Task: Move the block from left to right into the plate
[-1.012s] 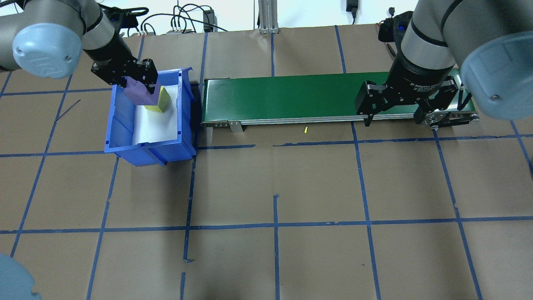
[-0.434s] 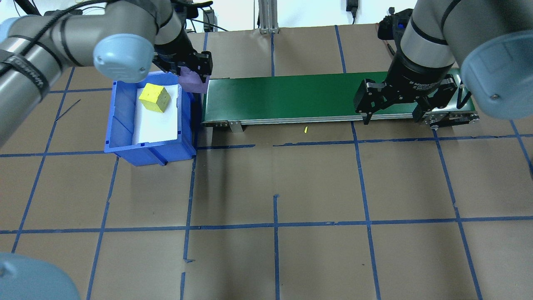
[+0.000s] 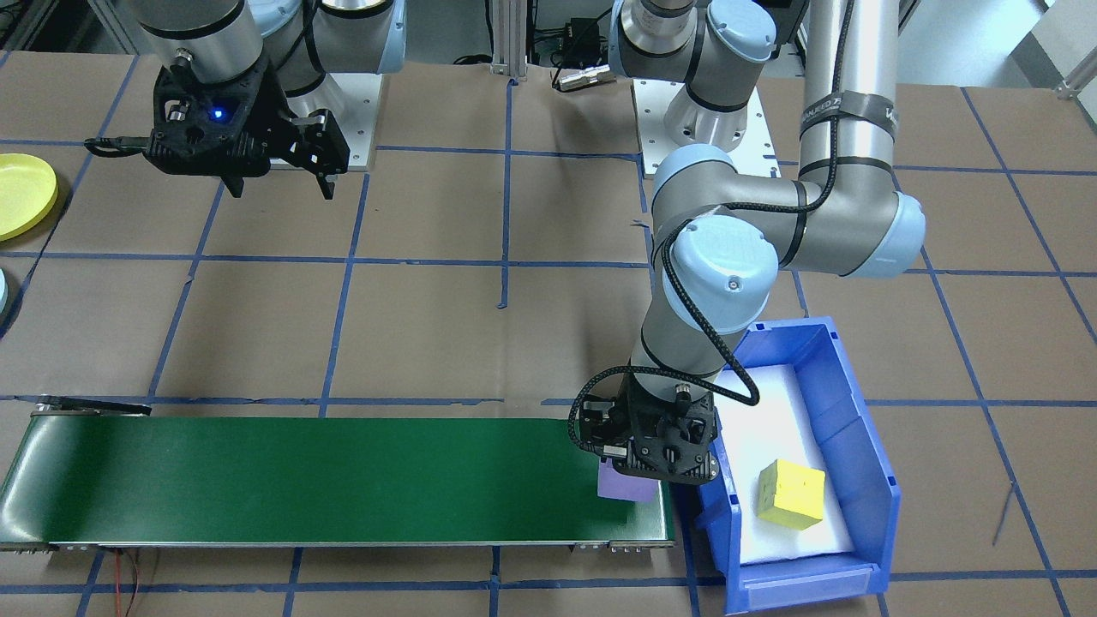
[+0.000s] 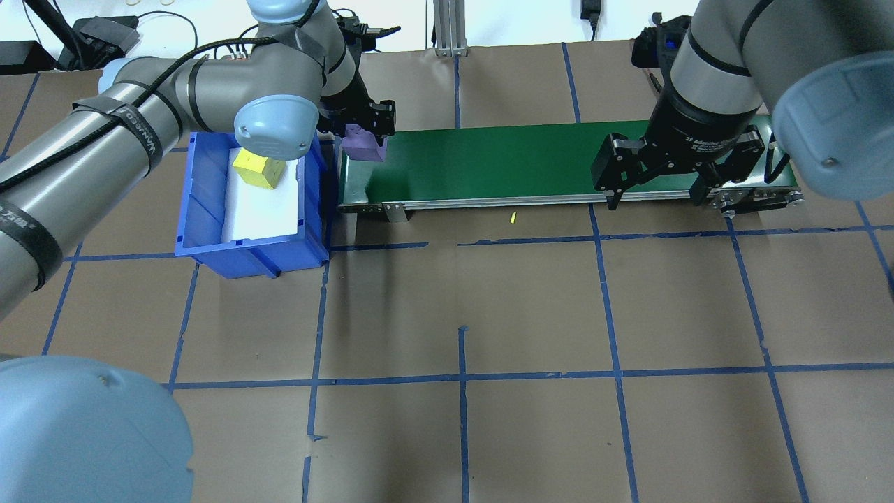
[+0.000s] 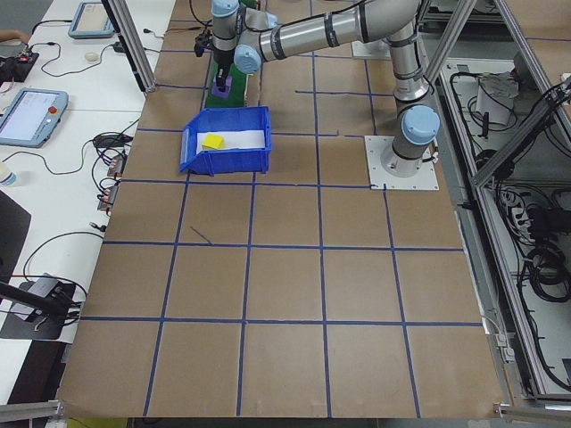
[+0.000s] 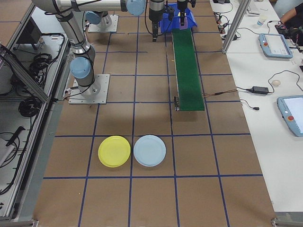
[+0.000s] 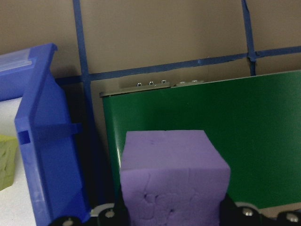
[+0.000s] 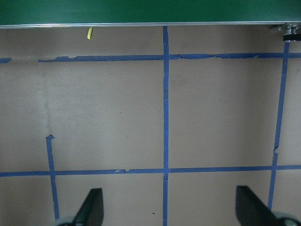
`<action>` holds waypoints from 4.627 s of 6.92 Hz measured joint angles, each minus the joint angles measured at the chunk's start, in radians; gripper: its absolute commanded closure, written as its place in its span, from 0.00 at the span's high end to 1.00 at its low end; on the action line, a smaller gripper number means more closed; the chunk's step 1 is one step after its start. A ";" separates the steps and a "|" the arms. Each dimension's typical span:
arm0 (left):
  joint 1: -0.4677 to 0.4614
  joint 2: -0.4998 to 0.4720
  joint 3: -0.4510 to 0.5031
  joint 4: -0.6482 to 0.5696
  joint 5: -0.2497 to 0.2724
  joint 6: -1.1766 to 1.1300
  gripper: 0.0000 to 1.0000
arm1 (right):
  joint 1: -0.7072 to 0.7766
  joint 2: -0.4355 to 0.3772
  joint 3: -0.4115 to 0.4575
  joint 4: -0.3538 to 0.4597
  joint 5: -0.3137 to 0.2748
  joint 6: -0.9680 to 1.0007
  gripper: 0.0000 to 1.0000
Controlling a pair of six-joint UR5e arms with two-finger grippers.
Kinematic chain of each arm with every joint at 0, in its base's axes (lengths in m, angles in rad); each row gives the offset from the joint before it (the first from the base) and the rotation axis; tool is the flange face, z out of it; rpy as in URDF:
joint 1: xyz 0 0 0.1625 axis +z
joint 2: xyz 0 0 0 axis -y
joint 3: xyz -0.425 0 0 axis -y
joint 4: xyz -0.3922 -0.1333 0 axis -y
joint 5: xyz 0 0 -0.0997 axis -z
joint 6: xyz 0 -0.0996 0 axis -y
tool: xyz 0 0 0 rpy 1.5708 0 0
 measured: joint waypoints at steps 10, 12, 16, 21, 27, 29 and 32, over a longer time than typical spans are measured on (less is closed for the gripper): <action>0.242 0.046 0.013 -0.097 0.018 0.348 1.00 | -0.035 0.170 -0.006 -0.287 0.108 -0.021 1.00; 0.295 -0.006 0.017 -0.095 0.018 0.520 1.00 | -0.034 0.266 -0.059 -0.376 0.143 0.033 1.00; 0.305 -0.062 -0.006 -0.071 0.015 0.592 0.77 | -0.033 0.454 -0.141 -0.505 0.227 0.129 1.00; 0.304 -0.052 -0.004 -0.035 0.014 0.568 0.41 | -0.032 0.516 -0.156 -0.556 0.279 0.122 1.00; 0.138 0.234 -0.009 -0.306 0.012 0.255 0.42 | -0.032 0.518 -0.150 -0.557 0.280 0.128 1.00; 0.061 0.224 -0.012 -0.306 0.002 0.090 0.42 | -0.033 0.522 -0.139 -0.557 0.280 0.121 1.00; 0.022 0.106 0.000 -0.158 -0.038 -0.028 0.45 | -0.032 0.531 -0.132 -0.560 0.282 0.116 1.00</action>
